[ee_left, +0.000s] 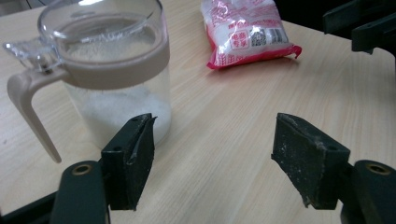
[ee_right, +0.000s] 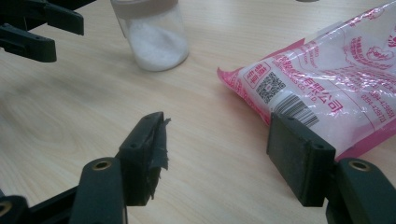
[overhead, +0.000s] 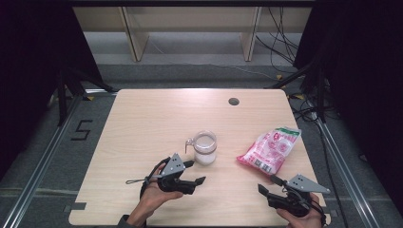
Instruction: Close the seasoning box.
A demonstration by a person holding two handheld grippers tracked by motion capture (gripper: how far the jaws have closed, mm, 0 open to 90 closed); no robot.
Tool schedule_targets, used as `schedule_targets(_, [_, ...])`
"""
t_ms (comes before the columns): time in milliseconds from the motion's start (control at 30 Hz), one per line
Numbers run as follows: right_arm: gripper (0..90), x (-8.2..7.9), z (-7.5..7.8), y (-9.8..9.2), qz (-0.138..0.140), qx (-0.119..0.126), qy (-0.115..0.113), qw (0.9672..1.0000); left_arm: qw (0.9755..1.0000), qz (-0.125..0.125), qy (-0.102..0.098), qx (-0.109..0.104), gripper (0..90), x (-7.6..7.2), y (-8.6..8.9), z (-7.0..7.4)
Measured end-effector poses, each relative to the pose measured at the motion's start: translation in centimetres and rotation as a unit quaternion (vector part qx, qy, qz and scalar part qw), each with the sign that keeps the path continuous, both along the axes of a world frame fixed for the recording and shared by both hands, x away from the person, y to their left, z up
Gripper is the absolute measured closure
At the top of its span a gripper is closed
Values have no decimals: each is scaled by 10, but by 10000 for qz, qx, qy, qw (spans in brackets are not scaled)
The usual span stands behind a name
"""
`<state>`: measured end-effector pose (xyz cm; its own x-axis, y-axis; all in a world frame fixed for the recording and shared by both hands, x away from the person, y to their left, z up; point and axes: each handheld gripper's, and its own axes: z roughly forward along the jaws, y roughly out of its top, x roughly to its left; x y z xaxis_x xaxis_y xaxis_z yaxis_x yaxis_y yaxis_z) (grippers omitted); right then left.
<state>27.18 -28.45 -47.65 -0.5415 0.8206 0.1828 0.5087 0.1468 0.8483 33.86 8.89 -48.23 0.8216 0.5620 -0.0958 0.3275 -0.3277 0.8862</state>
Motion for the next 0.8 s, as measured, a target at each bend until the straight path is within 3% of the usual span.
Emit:
schedule_targets(33, [382, 0, -1, 1, -20, 98, -53, 9999, 10000, 8, 6, 68, 286, 0, 1, -1])
schedule_targets(100, [381, 4, -2, -1, 107, -208, -366, 9991, 10000, -32, 21, 64, 286, -1, 1, -2])
schedule_targets(133, [381, 4, -2, -1, 111, -222, -344, 9991, 10000, -41, 26, -3, 285, -1, 0, -3])
schedule_targets(200, [378, 1, -2, 2, 127, -119, -66, 9998, 10000, -76, 57, 19, 279, -2, 1, -4])
schedule_targets(300, [374, 4, -4, 2, 277, -260, -310, 9988, 9999, -70, 89, 45, 275, -2, 1, -6])
schedule_targets(367, [359, 2, -4, 5, 344, -238, -175, 9990, 9999, -72, 96, 101, 273, -2, 1, -7])
schedule_targets(467, [353, 2, -8, 6, 431, -312, -169, 9984, 9999, -94, 130, 56, 271, -5, -1, -9])
schedule_targets(567, [349, -2, -10, 10, 429, -276, 117, 9986, 9997, -152, 123, 167, 268, -7, -2, -12])
schedule_targets(667, [346, -4, -11, 11, 496, -308, 101, 9982, 9996, -181, 201, 121, 267, -11, -7, -18])
schedule_targets(733, [346, -3, -12, 10, 582, -456, -37, 9973, 9993, -196, 181, 272, 267, -14, -8, -21])
schedule_targets(767, [345, -7, -11, 12, 519, -344, 166, 9979, 9994, -153, 205, 227, 267, -15, -9, -22])
schedule_targets(800, [344, -7, -12, 12, 527, -335, 99, 9980, 9989, -208, 148, 389, 267, -15, -7, -23])
